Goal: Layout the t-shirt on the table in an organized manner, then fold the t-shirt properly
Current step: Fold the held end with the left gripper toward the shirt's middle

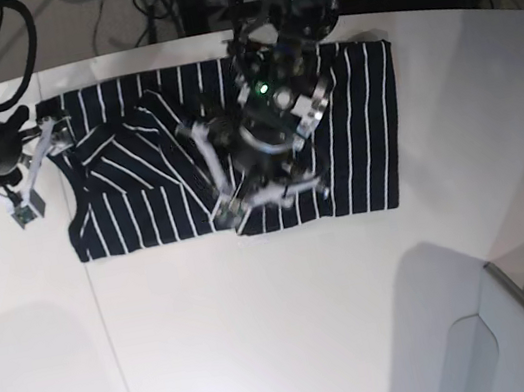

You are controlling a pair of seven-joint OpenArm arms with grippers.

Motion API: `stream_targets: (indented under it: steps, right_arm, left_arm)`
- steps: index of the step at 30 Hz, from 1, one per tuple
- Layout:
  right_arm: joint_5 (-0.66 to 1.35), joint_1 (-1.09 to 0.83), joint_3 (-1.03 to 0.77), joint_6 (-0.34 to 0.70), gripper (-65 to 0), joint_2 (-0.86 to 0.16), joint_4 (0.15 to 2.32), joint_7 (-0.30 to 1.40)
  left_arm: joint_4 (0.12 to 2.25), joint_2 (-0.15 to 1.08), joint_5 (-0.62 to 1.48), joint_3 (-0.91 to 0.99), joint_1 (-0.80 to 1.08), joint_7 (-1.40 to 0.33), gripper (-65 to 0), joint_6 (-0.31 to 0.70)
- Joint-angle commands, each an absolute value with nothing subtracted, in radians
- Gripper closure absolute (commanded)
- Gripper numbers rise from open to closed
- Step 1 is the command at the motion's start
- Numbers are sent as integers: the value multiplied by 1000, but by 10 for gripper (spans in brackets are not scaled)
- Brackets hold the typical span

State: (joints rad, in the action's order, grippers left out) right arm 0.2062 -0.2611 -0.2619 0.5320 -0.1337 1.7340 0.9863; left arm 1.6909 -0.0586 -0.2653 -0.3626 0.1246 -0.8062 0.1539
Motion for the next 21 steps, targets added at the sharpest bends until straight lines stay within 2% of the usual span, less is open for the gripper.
stream_targets:
  steps: [1, 3, 11, 21]
  right_arm:
    - [213, -252, -266, 532, -543, -145, 1750, 974]
    - [213, -252, -266, 532, -543, -145, 1750, 974]
    - [213, -248, -266, 532, -543, -143, 1733, 972]
    - [213, -239, -266, 532, -543, -143, 1681, 970]
  left_arm:
    - [1710, -50, -278, -358, 125, -794, -163, 139]
    - [1715, -21, -278, -351, 168, -796, 0, 139]
    - [1704, -19, -275, -205, 220, -796, 0, 139]
    - [1626, -51, -269, -232, 260, -796, 0, 139]
